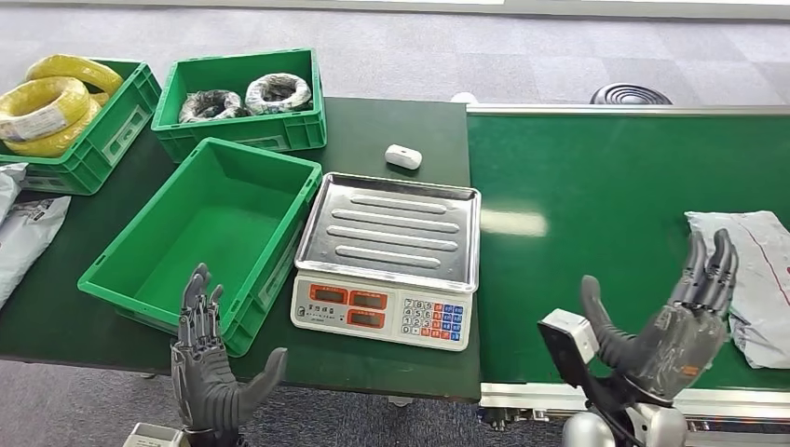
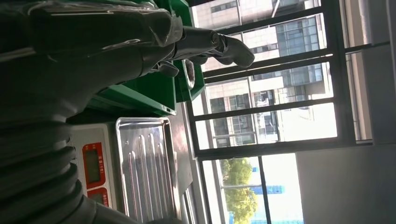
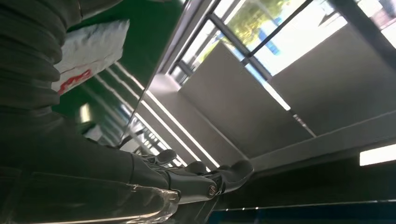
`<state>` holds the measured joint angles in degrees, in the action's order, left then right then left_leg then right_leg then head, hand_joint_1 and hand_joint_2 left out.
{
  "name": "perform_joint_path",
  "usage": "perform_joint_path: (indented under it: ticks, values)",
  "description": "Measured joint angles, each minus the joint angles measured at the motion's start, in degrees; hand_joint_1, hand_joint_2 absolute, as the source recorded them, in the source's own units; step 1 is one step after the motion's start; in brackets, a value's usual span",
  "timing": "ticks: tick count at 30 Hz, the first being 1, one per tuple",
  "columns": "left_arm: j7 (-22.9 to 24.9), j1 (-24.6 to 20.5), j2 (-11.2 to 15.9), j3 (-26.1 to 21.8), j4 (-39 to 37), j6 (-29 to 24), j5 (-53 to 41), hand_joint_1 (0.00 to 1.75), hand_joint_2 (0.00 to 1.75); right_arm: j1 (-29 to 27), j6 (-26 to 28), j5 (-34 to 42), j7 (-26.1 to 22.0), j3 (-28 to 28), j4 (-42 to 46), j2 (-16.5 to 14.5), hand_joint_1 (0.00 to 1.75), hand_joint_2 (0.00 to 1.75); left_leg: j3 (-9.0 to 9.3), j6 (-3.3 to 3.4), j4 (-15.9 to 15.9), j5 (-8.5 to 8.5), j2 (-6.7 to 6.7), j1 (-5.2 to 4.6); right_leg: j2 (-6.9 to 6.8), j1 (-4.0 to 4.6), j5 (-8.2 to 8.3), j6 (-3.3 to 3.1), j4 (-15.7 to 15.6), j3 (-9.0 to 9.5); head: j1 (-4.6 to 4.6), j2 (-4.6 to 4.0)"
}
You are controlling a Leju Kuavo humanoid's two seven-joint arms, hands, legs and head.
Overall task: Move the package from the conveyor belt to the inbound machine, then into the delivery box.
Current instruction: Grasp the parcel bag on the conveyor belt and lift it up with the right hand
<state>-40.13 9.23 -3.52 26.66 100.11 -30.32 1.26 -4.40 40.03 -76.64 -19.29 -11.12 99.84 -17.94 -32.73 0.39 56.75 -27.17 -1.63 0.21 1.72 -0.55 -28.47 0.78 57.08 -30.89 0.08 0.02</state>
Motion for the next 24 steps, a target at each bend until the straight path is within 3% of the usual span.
perform_joint_path:
  ticks: [7,12,17,24]
  values:
    - [0.0,1.1,-1.1,-2.5,-0.2,-0.2,-0.2,0.00,1.75,-0.3,-0.4,-8.2,12.9,-5.2,-0.6,0.3,0.00,1.75,0.01,0.00,0.0,0.00,0.01,0.01,0.00,0.03,-0.01,-0.01,0.0,0.00,-0.02,0.01]
    - [0.0,1.5,-1.4,-3.7,-0.4,0.9,-0.2,0.00,1.75,0.0,-3.9,-10.4,25.8,-6.0,-6.0,3.8,0.00,1.75,0.02,0.00,0.0,0.00,0.00,0.02,0.00,0.01,0.00,0.00,0.0,0.03,0.01,0.01]
    - [0.0,1.3,-1.9,-4.7,-1.4,2.0,-0.1,0.00,1.75,1.3,-7.0,-10.1,29.8,-7.0,-11.9,6.7,0.00,1.75,0.03,0.01,0.0,0.01,0.00,0.00,-0.01,-0.02,0.01,0.01,0.0,0.04,-0.01,0.01]
    - [0.0,1.0,-2.3,-5.5,-2.2,2.3,-0.3,0.00,1.75,1.8,-8.2,-8.9,30.7,-7.4,-14.5,7.6,0.00,1.75,0.03,0.00,0.0,0.00,0.00,0.00,-0.01,-0.01,0.01,0.01,0.0,0.03,0.00,0.01]
